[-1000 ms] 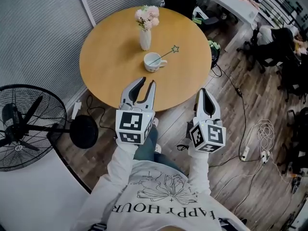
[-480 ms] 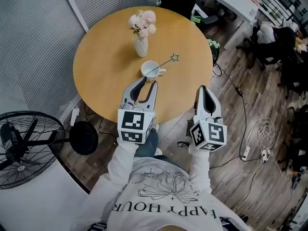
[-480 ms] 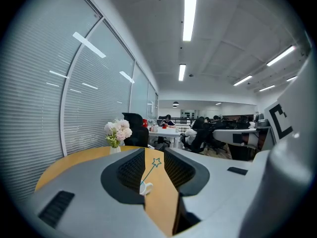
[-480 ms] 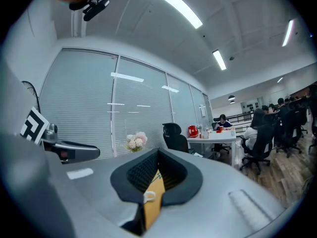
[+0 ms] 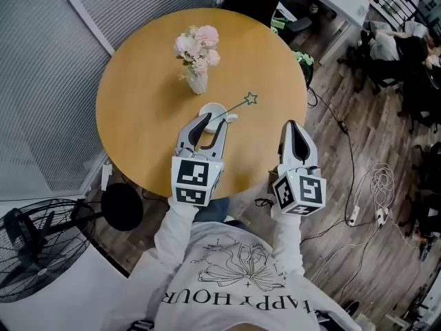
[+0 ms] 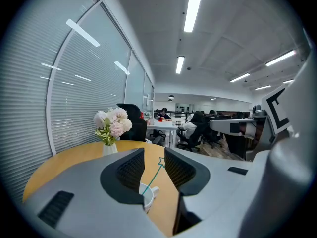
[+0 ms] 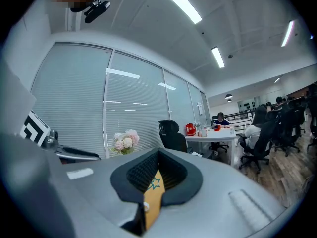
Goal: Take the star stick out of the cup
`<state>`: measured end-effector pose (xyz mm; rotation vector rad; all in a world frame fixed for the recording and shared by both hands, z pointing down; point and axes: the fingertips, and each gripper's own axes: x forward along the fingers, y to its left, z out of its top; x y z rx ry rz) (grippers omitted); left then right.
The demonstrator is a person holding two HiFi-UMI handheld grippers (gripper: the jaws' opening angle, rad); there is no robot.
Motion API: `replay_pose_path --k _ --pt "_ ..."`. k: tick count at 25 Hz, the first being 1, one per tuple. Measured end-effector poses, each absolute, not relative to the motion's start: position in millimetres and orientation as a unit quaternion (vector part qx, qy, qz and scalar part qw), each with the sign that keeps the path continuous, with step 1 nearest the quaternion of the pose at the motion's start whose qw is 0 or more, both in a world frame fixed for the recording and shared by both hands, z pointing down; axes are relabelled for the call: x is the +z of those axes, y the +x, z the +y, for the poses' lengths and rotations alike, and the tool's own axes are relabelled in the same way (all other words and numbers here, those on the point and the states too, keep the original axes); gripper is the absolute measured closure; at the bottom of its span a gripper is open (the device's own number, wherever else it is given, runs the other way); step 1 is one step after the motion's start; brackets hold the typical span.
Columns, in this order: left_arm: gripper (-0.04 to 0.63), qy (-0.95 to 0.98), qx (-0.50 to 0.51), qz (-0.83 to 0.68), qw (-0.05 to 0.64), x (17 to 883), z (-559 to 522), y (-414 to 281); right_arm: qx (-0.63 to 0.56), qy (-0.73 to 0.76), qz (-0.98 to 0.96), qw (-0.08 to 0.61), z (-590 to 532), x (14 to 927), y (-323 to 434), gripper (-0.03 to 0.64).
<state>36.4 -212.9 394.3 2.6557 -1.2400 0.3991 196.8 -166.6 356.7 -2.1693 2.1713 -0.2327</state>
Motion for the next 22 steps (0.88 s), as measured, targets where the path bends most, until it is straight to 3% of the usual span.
replay_pose_path --k 22 --pt "0.468 0.903 0.202 -0.357 0.127 476 -287 65 -0.128 -0.721 0.681 0.000 -252 421 217 0.606"
